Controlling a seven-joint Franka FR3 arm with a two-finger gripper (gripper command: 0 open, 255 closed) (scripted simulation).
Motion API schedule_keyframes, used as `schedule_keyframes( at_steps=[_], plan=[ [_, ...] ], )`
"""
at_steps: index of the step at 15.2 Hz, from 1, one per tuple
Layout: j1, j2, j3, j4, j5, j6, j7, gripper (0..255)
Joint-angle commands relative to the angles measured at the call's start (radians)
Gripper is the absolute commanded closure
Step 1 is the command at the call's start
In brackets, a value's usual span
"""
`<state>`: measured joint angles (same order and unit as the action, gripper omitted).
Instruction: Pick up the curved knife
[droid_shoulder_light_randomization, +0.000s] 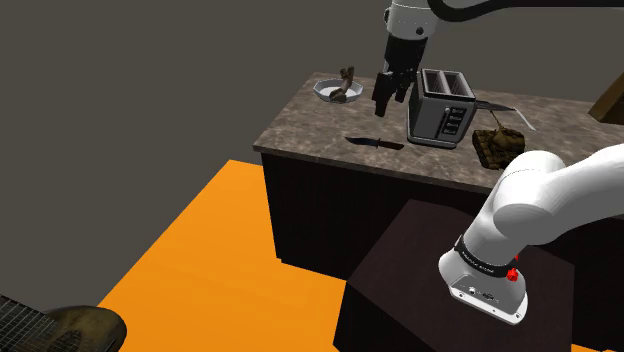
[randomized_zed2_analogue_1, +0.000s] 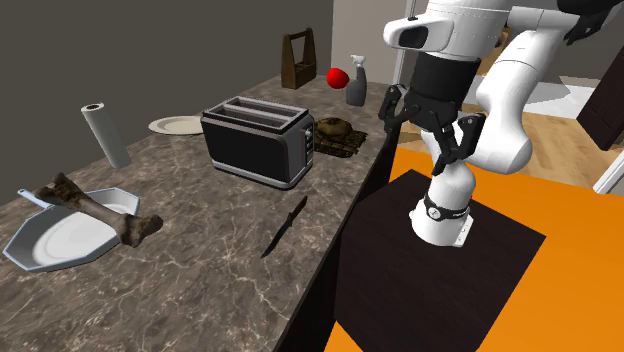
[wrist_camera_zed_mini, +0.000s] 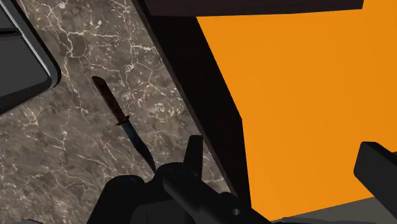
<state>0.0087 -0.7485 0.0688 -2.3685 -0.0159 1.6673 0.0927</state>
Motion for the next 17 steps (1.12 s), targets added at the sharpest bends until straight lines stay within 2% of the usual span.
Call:
schedule_keyframes(
  at_steps=[1,9,17],
  plan=[
    [0.0,0.0,0.0,0.0,0.0,0.0,0.0,0],
    [-0.039,0.095,-0.141,-0.116,-0.076,0.214,-0.183,0],
    [-0.069,0.295,-0.283,-0.138,-0.12,0.439,-0.368,0]
  ],
)
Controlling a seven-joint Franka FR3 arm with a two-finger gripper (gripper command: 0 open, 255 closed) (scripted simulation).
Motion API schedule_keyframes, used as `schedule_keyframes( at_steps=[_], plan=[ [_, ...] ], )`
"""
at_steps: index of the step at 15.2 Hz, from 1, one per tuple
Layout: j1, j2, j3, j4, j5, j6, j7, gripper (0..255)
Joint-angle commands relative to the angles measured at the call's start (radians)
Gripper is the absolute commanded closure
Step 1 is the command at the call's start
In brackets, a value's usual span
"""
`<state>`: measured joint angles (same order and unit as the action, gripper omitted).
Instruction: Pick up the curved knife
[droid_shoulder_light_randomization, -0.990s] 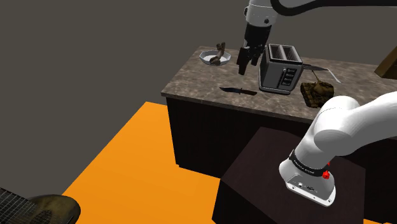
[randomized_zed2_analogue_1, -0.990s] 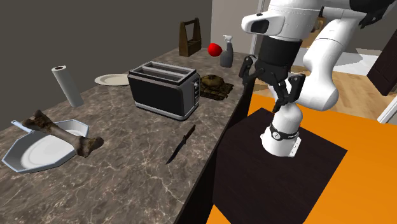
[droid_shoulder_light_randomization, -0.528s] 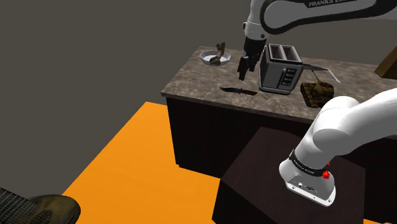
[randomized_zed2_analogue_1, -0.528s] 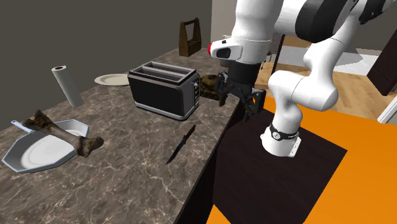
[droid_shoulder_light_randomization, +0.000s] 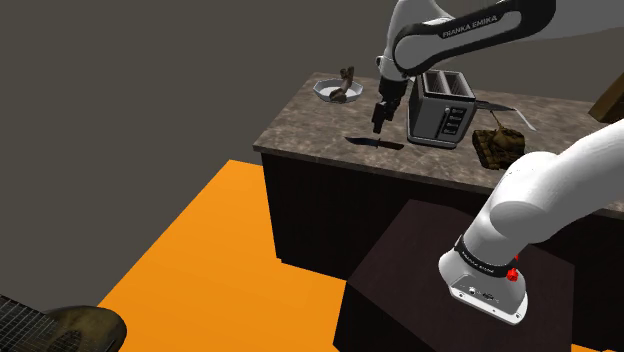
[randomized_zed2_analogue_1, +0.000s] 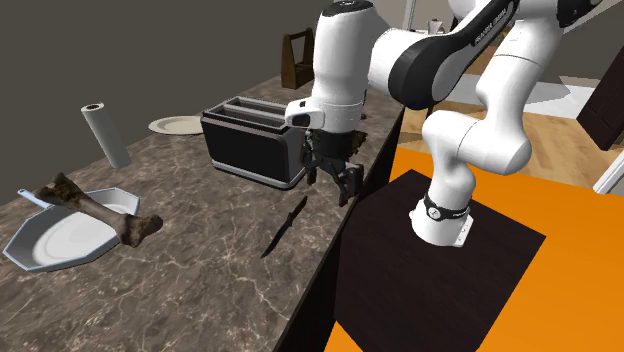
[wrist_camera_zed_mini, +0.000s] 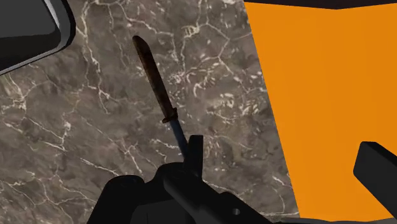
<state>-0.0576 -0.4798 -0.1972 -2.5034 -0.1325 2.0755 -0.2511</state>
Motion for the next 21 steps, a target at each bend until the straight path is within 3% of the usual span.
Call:
schedule_keyframes(
  at_steps=[1,9,19,20,21],
  plan=[
    [-0.005,0.058,-0.035,0.002,-0.004,0.059,-0.049,0],
    [-0.008,0.35,-0.16,0.09,0.062,0.255,-0.275,0],
    [-0.007,0.442,-0.169,0.06,0.104,0.373,-0.313,0],
    [-0.007,0.441,-0.169,0.059,0.103,0.373,-0.313,255],
    [-0.007,0.442,-0.169,0.059,0.104,0.373,-0.313,255]
  ],
)
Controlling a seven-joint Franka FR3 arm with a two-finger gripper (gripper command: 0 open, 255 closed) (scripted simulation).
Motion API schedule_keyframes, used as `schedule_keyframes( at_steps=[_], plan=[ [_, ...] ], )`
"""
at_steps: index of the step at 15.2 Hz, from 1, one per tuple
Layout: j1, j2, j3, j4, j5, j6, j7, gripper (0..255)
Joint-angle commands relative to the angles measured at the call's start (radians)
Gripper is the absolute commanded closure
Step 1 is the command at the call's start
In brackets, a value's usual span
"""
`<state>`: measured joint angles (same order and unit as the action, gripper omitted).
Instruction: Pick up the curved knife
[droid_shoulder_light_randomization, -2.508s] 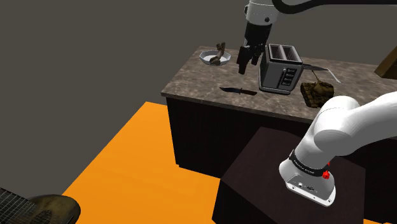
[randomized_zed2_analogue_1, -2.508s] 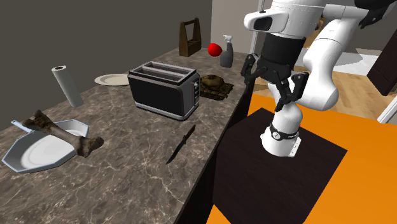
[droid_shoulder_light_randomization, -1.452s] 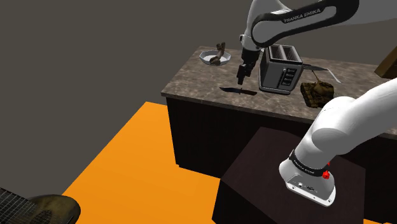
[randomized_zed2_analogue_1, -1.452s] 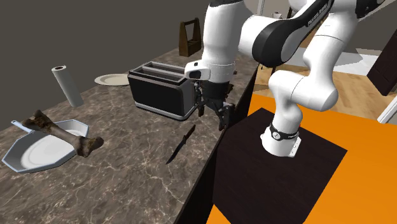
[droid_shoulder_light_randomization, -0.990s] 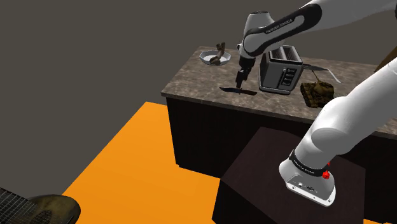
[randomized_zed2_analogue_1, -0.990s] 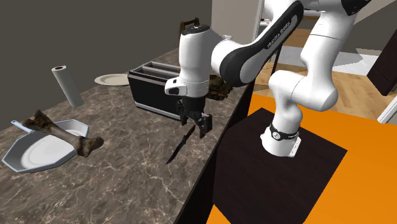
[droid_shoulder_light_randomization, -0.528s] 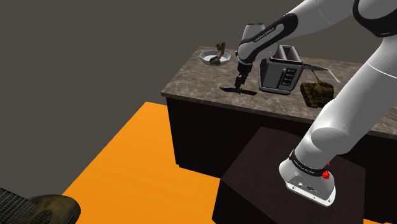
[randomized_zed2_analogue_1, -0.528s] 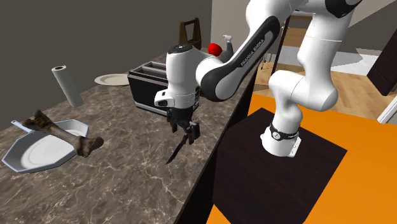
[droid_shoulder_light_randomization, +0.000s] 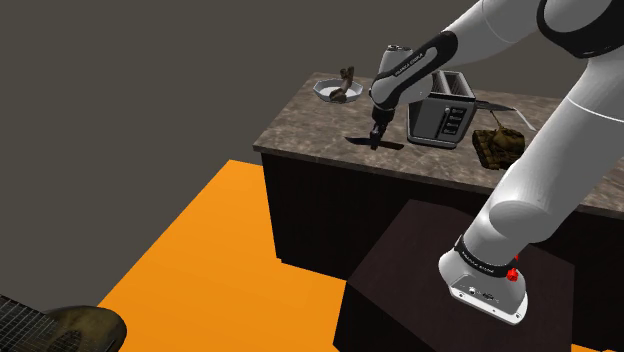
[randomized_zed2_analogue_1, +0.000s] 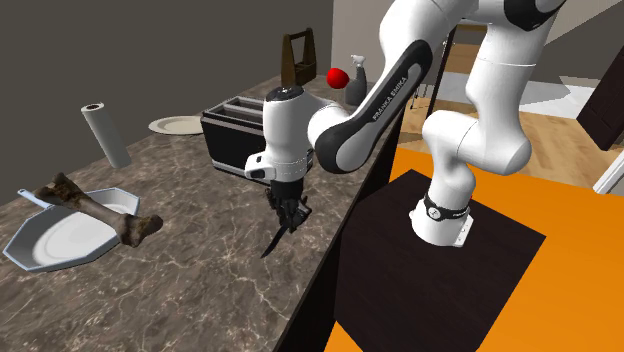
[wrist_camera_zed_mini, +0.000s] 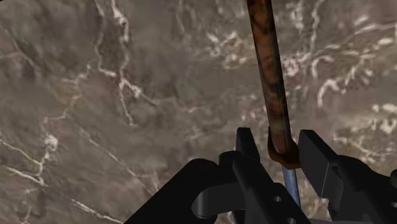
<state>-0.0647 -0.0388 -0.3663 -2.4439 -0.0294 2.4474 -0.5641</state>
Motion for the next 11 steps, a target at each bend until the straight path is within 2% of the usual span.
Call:
schedule_keyframes(
  at_steps=[1,8,11],
  plan=[
    [0.0,0.001,0.0,-0.001,0.0,0.002,0.0,255],
    [0.0,0.001,0.0,0.0,0.0,0.001,0.0,255],
    [-0.001,-0.031,0.002,0.013,-0.015,-0.043,0.012,255]
  ],
)
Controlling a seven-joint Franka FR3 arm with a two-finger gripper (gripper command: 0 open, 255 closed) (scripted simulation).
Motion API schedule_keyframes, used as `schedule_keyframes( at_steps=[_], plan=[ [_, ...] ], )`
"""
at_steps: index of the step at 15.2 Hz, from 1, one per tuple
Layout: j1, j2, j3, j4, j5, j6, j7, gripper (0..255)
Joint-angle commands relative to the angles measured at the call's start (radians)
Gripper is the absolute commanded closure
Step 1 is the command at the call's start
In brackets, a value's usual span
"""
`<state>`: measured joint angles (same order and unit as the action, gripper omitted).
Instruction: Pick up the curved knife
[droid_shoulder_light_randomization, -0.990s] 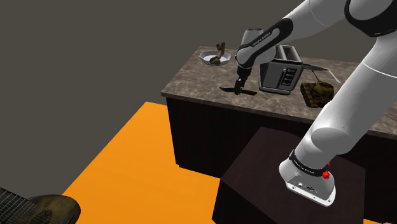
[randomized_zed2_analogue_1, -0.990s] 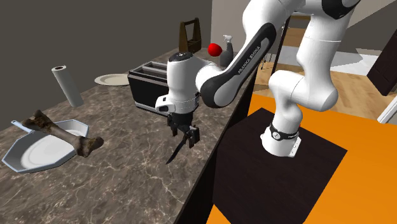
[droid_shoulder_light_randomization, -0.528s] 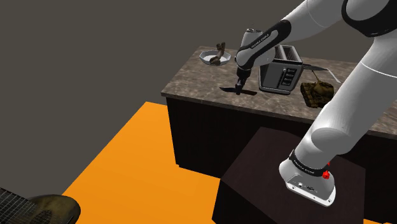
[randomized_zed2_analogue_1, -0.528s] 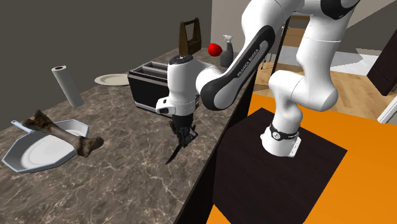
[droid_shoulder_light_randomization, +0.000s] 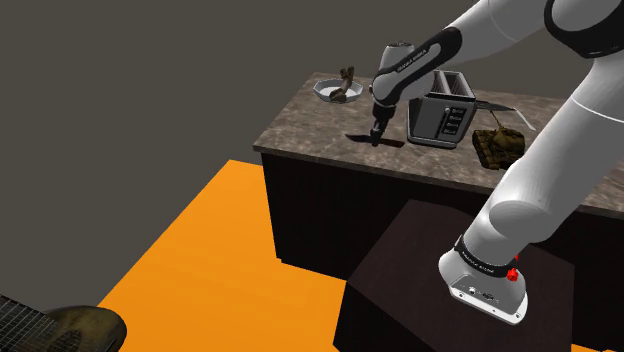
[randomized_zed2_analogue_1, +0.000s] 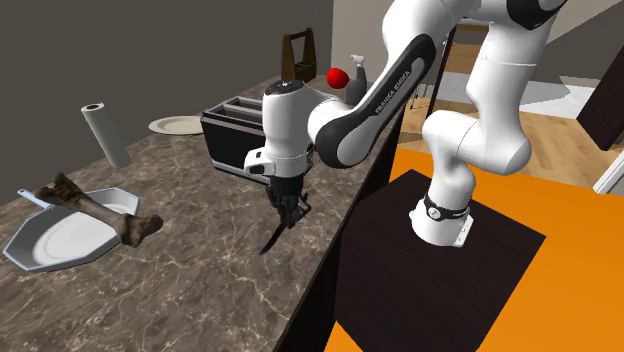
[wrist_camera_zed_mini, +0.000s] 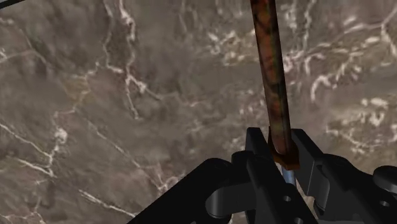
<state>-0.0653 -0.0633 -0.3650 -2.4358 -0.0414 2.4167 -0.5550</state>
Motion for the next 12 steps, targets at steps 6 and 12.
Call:
schedule_keyframes(
  at_steps=[6,12],
  plan=[
    [-0.002,-0.064,0.006,0.037,-0.026,-0.098,0.02,255],
    [-0.004,-0.112,0.013,0.078,-0.042,-0.184,0.032,255]
  ],
)
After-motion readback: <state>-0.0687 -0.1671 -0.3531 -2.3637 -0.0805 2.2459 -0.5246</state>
